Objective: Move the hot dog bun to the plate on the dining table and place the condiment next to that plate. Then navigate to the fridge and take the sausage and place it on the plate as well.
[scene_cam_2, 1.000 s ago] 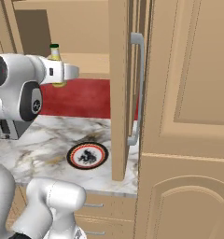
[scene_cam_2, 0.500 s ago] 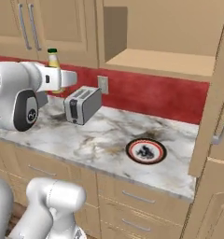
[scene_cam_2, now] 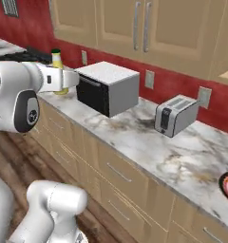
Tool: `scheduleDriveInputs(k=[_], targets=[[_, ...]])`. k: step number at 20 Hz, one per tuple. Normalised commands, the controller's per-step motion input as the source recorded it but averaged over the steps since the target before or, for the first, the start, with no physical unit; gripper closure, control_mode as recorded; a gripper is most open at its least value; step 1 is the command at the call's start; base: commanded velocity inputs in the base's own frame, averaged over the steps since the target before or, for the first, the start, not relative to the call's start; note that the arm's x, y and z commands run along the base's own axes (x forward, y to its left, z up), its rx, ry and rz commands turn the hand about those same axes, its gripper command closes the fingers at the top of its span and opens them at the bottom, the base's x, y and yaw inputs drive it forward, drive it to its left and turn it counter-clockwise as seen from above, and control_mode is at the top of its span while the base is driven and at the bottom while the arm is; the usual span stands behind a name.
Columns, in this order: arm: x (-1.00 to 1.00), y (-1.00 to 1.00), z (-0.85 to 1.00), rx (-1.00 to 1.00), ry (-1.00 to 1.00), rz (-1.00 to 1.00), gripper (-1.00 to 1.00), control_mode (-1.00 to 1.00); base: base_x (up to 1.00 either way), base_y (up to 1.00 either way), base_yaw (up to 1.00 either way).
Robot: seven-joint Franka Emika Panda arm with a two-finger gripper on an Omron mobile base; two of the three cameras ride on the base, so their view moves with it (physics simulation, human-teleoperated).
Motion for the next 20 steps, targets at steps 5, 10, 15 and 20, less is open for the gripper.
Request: scheduleDriveInputs(k=[5,10,15,20], targets=[[0.00,0.00,0.00,0.00,0.00,0.00,1.00,1.00,0.00,0.55,0.73],[0.00,0.00,0.00,0.00,0.00,0.00,1.00,1.00,0.68,0.12,0.60],[0.00,0.00,0.00,0.00,0.00,0.00,1.00,1.00,0.94,0.01,0.55],[0.00,0.00,0.00,0.00,0.00,0.00,1.00,1.00,0.36,0.43,0.64]])
